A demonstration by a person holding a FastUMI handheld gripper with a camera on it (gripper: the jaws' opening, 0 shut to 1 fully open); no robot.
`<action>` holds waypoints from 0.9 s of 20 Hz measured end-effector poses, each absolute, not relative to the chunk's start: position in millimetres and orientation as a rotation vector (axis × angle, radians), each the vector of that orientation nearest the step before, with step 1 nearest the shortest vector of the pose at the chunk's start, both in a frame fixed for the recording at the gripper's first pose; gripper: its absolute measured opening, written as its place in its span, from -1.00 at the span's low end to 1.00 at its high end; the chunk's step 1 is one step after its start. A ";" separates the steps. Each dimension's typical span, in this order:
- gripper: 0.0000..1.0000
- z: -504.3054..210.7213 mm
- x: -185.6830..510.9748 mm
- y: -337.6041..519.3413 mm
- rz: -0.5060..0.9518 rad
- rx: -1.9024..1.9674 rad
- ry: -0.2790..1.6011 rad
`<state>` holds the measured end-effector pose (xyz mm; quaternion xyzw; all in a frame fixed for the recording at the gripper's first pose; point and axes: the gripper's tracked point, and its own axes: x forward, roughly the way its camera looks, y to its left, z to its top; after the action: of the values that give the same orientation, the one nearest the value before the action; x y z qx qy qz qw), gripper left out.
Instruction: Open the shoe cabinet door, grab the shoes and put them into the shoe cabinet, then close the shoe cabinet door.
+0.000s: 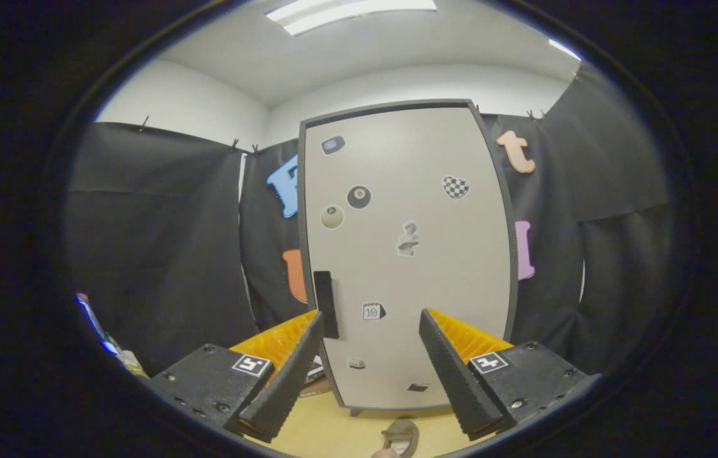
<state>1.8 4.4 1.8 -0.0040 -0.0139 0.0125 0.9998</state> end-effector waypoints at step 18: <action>0.99 -5.1 117.3 87.6 0.063 -0.202 -0.064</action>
<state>117.3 87.6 -5.1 -0.1009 -0.0320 0.0313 0.9939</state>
